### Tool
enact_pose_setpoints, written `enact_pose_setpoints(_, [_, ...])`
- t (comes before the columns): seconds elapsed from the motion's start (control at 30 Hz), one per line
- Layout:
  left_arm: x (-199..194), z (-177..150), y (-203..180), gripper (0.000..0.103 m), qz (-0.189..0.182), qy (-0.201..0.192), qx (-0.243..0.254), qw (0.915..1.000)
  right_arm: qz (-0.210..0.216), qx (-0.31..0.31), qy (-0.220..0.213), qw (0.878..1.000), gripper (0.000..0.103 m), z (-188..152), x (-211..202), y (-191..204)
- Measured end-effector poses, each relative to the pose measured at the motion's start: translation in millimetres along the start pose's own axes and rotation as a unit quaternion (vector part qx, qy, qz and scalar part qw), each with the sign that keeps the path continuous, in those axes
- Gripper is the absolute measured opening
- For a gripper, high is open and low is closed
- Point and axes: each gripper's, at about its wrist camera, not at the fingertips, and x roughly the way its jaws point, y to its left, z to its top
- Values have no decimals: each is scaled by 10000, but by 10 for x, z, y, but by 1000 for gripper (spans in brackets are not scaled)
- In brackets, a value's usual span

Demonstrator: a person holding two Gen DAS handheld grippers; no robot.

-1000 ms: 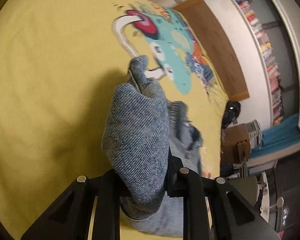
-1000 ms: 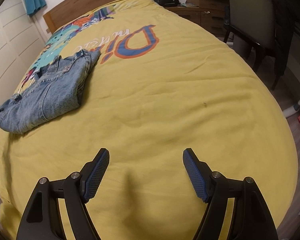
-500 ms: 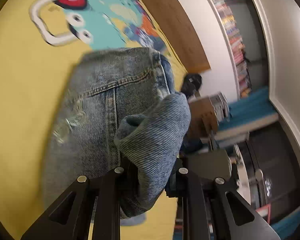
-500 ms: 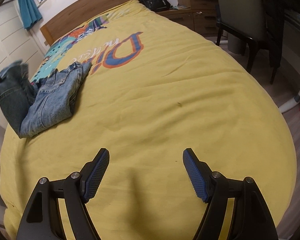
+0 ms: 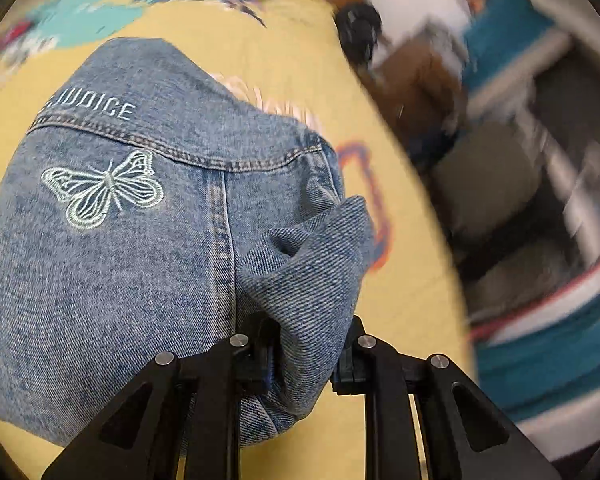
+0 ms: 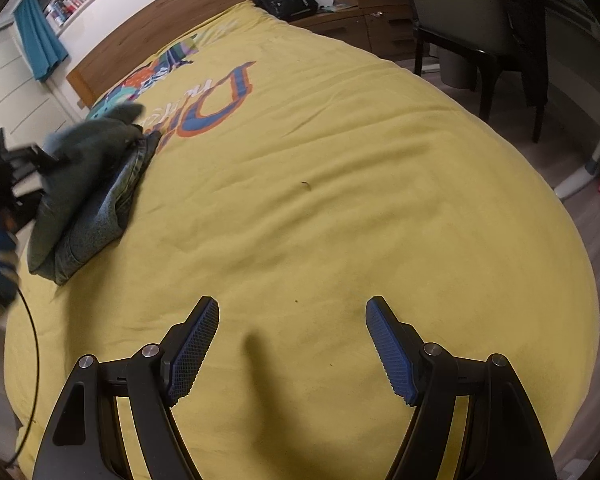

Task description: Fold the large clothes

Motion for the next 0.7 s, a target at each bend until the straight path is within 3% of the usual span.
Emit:
enact_pose_setpoints(0.07, [141, -117, -120, 17, 370, 136, 446, 9982, 8, 38, 5, 10000, 77, -11, 3, -21])
enact_pose_setpoints(0.13, [195, -201, -193, 24, 478, 165, 662, 9965, 25, 57, 0, 10000, 77, -3, 17, -27])
enact_pose_setpoints(0.27, [168, -264, -299, 40, 231, 109, 691, 9973, 28, 73, 1, 10000, 77, -4, 30, -25])
enact_pose_setpoints(0.43, [173, -294, -397, 45, 101, 84, 638, 9979, 35, 72, 9, 10000, 77, -14, 23, -14])
enact_pose_setpoints(0.6, [172, -199, -591, 45, -608, 364, 644, 9954, -19, 32, 41, 10000, 77, -3, 2, 26])
enact_pose_setpoints(0.7, [93, -294, -765, 45, -818, 528, 971, 9905, -42, -35, 48, 10000, 77, 24, -18, 106])
